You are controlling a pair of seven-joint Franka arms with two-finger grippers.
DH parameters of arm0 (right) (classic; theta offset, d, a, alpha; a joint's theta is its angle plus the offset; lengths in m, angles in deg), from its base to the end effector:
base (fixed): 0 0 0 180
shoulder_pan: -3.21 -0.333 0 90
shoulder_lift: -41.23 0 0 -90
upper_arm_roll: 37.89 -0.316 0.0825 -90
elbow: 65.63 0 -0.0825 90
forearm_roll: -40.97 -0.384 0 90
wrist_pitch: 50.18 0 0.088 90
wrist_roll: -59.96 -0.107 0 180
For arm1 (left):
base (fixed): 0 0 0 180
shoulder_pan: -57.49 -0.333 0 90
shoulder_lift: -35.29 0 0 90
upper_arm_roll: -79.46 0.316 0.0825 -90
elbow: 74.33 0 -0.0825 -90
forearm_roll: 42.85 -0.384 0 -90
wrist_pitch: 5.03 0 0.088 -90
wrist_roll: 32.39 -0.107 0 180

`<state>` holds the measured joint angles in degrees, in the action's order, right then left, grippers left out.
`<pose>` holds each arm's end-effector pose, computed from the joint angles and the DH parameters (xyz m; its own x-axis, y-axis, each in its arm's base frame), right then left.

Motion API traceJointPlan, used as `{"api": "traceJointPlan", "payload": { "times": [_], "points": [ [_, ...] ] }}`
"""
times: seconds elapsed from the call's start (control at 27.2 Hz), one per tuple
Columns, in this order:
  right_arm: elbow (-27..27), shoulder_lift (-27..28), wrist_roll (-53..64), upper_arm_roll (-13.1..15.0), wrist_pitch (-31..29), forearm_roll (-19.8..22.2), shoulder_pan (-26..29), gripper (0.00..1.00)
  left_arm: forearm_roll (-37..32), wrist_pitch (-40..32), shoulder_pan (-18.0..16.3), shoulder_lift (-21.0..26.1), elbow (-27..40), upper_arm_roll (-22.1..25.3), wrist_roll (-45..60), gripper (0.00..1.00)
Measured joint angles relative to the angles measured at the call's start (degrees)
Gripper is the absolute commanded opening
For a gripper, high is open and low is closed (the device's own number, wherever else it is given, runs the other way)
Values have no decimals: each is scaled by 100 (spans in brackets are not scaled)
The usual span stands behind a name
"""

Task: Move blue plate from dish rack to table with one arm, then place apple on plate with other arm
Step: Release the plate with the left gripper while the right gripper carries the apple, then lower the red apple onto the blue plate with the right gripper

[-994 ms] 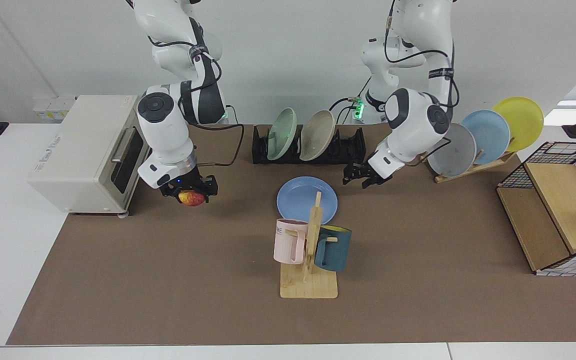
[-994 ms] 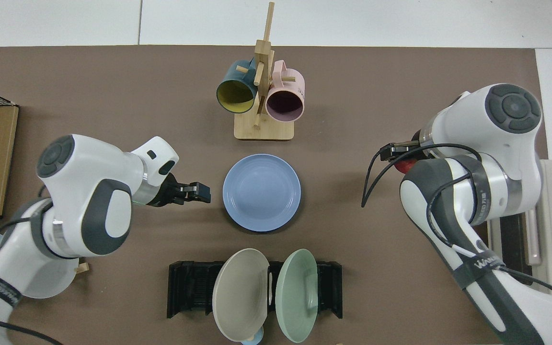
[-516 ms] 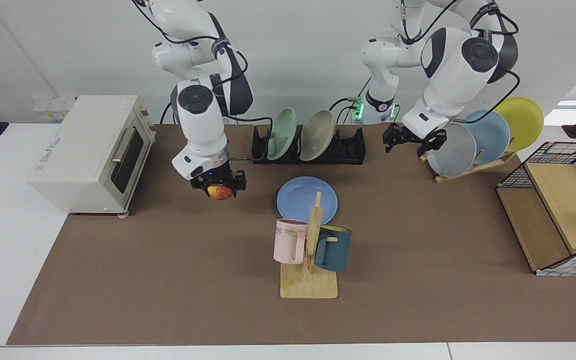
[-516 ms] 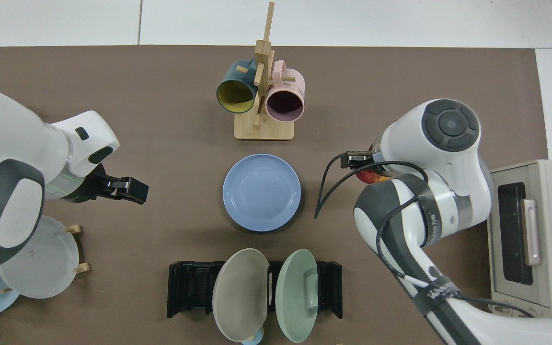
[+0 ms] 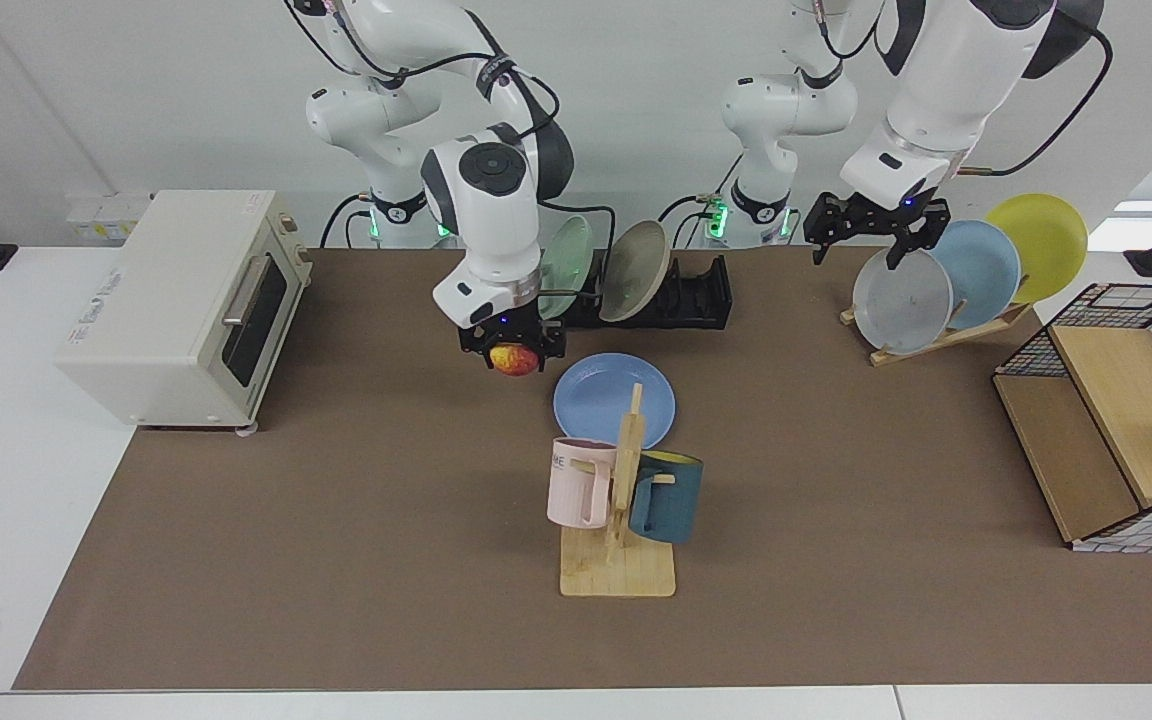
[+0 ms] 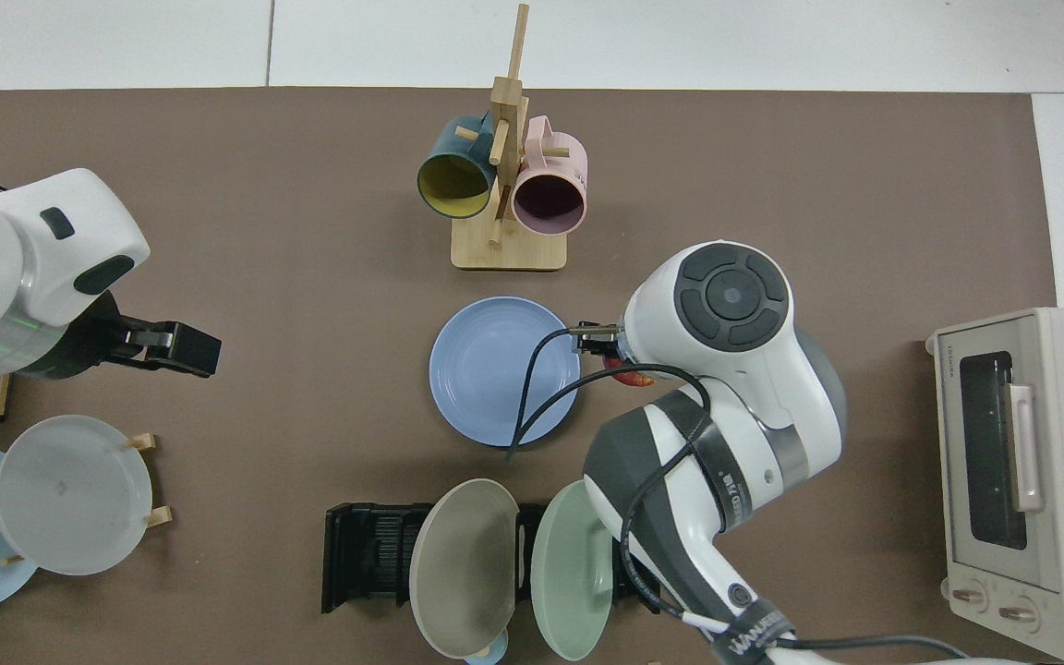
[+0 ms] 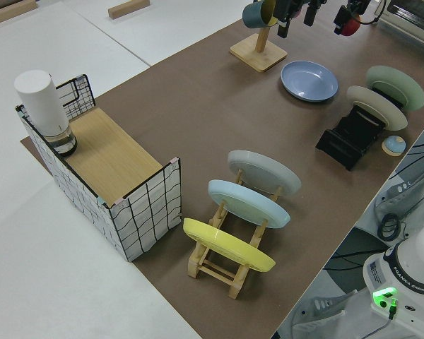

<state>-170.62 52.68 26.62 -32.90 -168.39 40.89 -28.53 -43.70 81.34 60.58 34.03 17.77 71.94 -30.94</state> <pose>0.5483 0.2794 0.4254 0.9929 -0.1134 0.0352 -0.1133 -0.9935 -0.0040 0.5311 -0.0986 0.6140 0.9845 -0.1575 -0.0776 -0.1594 -0.9870 -0.0197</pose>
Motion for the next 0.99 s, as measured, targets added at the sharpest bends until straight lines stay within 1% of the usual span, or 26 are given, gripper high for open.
{"api": "traceJointPlan", "payload": {
  "times": [0.15,0.29,0.52,0.7,0.88,0.99],
  "points": [
    [85,133,-352,-1,15,0,-231,0,0,-2,-1,25,-33,1,0,100],
    [304,397,-749,0,15,0,-420,0,0,-40,-27,27,-33,-1,14,100],
    [847,942,-1228,-1,15,0,-672,0,0,-45,-111,27,-40,3,21,100],
    [1261,1347,-1453,0,14,-62,-798,0,0,-45,-116,21,-78,3,28,100],
    [1410,1570,-1462,2,-18,-105,-877,0,0,-45,-120,10,-102,6,33,100],
    [1409,1675,-1555,1,-265,-135,-974,0,0,-45,-120,8,-103,6,33,100]
  ]
}}
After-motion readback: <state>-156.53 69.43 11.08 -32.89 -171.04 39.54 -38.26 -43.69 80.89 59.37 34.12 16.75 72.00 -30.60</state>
